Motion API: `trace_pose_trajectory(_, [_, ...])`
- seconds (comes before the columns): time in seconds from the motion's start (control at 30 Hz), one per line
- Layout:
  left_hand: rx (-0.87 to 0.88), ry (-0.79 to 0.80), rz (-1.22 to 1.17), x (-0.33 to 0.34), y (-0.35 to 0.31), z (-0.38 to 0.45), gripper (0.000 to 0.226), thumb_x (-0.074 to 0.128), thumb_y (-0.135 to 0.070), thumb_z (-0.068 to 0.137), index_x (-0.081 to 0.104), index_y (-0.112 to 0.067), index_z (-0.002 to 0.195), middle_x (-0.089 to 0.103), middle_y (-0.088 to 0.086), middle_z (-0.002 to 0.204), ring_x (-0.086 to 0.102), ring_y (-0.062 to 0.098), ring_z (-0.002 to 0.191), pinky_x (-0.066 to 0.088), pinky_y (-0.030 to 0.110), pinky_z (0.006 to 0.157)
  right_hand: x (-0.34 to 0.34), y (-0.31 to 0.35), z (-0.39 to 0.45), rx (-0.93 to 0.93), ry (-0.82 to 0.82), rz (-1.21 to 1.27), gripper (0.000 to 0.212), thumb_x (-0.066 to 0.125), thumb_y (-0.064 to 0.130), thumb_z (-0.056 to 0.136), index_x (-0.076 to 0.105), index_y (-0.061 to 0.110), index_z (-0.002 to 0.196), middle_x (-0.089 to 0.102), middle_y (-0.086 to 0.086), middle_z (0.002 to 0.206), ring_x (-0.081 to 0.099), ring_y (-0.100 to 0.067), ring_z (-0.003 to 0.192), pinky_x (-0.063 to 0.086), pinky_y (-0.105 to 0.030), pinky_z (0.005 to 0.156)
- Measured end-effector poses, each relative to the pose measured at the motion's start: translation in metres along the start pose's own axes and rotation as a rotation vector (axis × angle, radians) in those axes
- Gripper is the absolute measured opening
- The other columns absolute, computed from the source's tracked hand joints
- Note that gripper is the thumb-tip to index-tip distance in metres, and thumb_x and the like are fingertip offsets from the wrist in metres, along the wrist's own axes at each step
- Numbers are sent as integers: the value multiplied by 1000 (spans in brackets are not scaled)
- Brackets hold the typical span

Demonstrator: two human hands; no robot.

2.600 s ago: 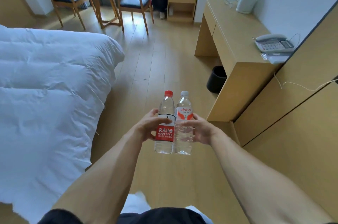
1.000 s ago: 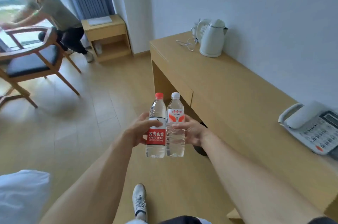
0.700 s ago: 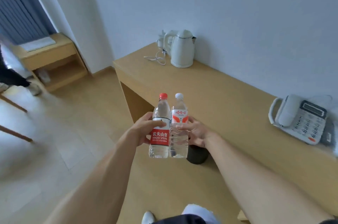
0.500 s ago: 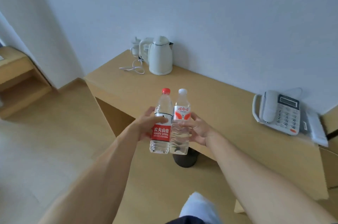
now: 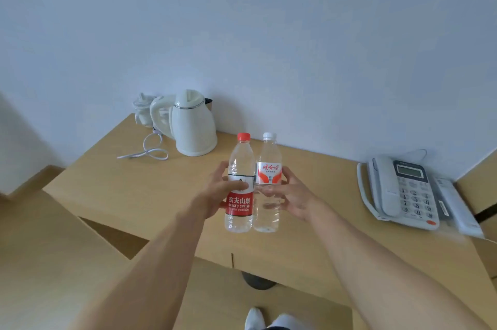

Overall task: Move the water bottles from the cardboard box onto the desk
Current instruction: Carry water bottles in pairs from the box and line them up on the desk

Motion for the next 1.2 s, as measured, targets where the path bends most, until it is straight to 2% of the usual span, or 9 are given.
trace_pose_trajectory(0.07, [28, -1, 3, -3, -13, 20, 64, 77, -5, 76, 49, -26, 130, 69, 19, 113, 70, 34, 98, 58, 48, 76, -4, 11, 22, -21, -15, -22, 65, 82, -7, 71, 57, 26, 121, 73, -5, 98, 69, -28, 90, 55, -59, 85])
trace_pose_trajectory(0.2, [94, -4, 27, -8, -33, 55, 78, 78, -15, 62, 47, -26, 133, 68, 14, 117, 70, 34, 102, 59, 49, 80, -15, 34, 59, -61, -58, -44, 68, 81, -7, 72, 55, 28, 123, 72, -2, 100, 70, -23, 90, 53, -40, 69])
trace_pose_trajectory(0.33, [122, 25, 45, -20, -41, 87, 77, 80, -13, 62, 49, -25, 132, 69, 5, 119, 73, 25, 97, 59, 38, 73, -19, 41, 88, -88, -108, -77, 60, 80, -9, 72, 62, 24, 119, 72, -1, 109, 68, -20, 101, 51, -30, 79])
trace_pose_trajectory(0.43, [144, 22, 103, -31, -45, 111, 78, 82, -13, 60, 51, -24, 130, 70, 4, 118, 71, 25, 102, 59, 41, 81, -21, 49, 105, -128, -175, -140, 60, 81, -9, 70, 63, 20, 119, 73, -2, 112, 67, -17, 106, 51, -28, 86])
trace_pose_trajectory(0.53, [167, 10, 214, -43, -50, 132, 79, 84, -14, 56, 55, -23, 129, 72, 1, 113, 68, 20, 107, 55, 42, 91, -19, 55, 117, -157, -231, -200, 63, 84, -6, 67, 61, 19, 119, 73, 0, 112, 68, -13, 105, 52, -27, 85])
trace_pose_trajectory(0.63, [185, 30, 326, -56, -58, 151, 69, 85, -17, 56, 61, -27, 120, 74, -7, 106, 68, 8, 100, 53, 35, 87, -15, 63, 129, -181, -313, -315, 65, 89, 2, 64, 59, 22, 118, 72, 5, 109, 67, -6, 100, 54, -20, 80])
trace_pose_trajectory(0.8, [256, 62, 404, -63, -78, 176, 60, 84, -23, 55, 60, -37, 107, 71, -17, 99, 67, 0, 92, 53, 31, 83, -13, 72, 145, -196, -465, -517, 70, 93, 9, 59, 57, 17, 118, 72, 3, 107, 67, -18, 104, 54, -42, 93])
trace_pose_trajectory(1.03, [347, 96, 509, -64, -87, 195, 61, 82, -27, 59, 56, -36, 113, 67, -26, 97, 64, -6, 91, 54, 30, 83, -12, 77, 156, -223, -544, -537, 61, 92, 14, 64, 59, 19, 115, 71, 5, 103, 66, -15, 98, 54, -42, 87])
trace_pose_trajectory(1.2, [368, 70, 590, -62, -91, 195, 68, 78, -31, 59, 54, -24, 122, 67, -10, 102, 66, 16, 98, 57, 44, 86, -11, 78, 158, -214, -487, -565, 65, 91, 9, 64, 56, 23, 118, 69, 10, 106, 65, -14, 104, 54, -41, 92])
Point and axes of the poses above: each hand's wrist, its own z-axis towards the middle knuckle, its own x-axis out of the palm, y = z × x, the point moved 5 cm from there along z, towards the middle knuckle
